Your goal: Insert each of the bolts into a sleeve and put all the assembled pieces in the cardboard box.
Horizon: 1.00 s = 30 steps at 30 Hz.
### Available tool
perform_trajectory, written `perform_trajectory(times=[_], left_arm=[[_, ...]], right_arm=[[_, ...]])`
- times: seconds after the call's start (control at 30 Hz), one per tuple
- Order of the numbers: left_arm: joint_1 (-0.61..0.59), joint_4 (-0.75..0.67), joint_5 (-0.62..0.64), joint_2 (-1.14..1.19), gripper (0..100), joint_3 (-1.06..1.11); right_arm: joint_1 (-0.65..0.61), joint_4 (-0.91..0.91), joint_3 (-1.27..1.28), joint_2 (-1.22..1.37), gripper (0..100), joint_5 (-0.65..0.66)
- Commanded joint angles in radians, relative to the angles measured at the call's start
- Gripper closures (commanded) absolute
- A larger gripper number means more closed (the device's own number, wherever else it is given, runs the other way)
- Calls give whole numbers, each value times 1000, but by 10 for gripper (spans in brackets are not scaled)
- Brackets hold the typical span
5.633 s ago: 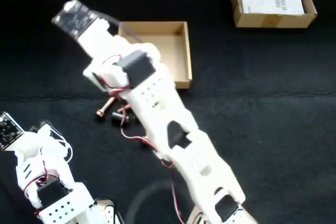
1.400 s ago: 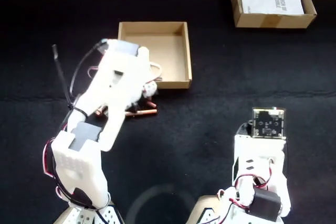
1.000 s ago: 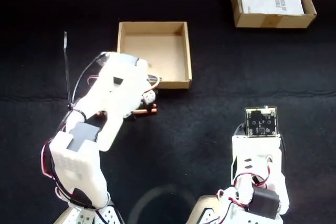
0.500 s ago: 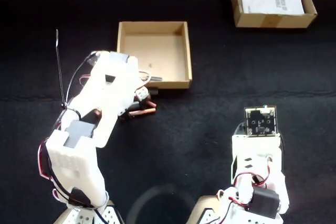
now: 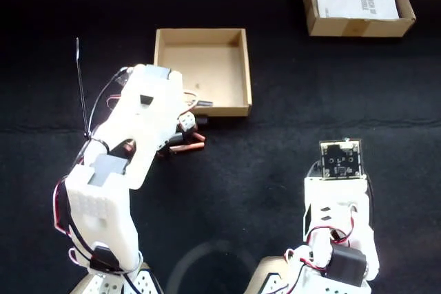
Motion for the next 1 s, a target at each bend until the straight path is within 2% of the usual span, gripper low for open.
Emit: perform_trajectory(times=[0.0, 0.43, 0.63, 0.87, 0.97], left_arm=[[-25, 31, -48, 38, 819, 59], [-45, 71, -97, 39, 825, 99], [-61, 61, -97, 39, 997, 90], [-56, 68, -98, 39, 992, 90], [-53, 69, -167, 28, 992, 88]], right_arm=[[-4, -15, -12, 4, 992, 26], [-4, -15, -13, 2, 992, 28], [-4, -15, -13, 2, 992, 28], [-4, -18, -8, -7, 992, 23], [-2, -19, -13, -8, 992, 21]])
